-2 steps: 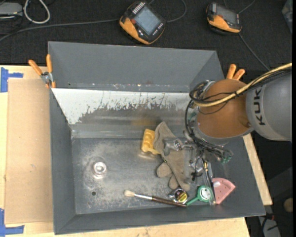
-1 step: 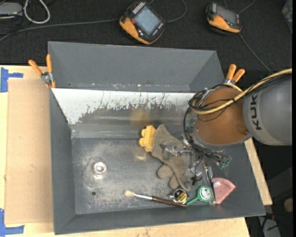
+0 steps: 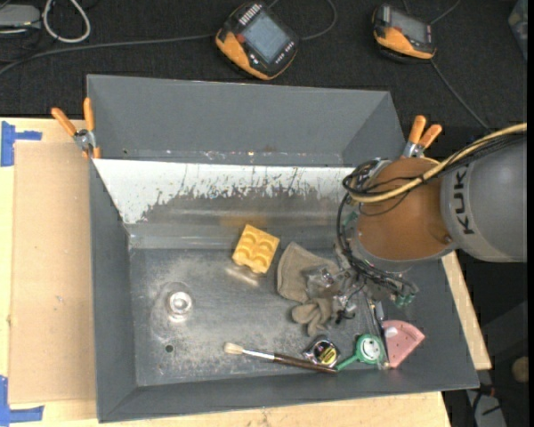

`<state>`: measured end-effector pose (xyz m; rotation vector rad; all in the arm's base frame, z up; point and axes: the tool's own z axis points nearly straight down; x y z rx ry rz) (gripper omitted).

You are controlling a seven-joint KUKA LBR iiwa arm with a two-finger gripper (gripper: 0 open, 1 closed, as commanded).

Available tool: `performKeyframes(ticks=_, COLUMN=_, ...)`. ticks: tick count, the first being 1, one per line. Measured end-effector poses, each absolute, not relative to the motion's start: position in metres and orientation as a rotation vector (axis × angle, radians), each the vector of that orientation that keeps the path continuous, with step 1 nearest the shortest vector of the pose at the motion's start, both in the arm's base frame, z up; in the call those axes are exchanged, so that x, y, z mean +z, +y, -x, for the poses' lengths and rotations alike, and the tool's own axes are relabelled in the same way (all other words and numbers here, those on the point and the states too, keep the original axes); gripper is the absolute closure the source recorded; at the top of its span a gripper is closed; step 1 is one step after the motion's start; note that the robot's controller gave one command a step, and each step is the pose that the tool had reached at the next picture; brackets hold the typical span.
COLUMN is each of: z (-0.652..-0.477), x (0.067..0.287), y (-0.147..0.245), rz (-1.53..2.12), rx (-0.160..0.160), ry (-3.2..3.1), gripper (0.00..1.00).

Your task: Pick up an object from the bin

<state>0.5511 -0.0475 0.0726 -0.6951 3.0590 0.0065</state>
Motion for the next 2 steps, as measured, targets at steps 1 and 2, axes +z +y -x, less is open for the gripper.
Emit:
performKeyframes(ticks=1, z=-0.551, x=0.073, y=-0.048, rz=0.66, rx=0.008, ry=3.067, gripper=1.0)
performKeyframes(ticks=2, z=-0.548, x=0.092, y=-0.048, rz=0.652, rx=0.011, ry=3.076, gripper=1.0)
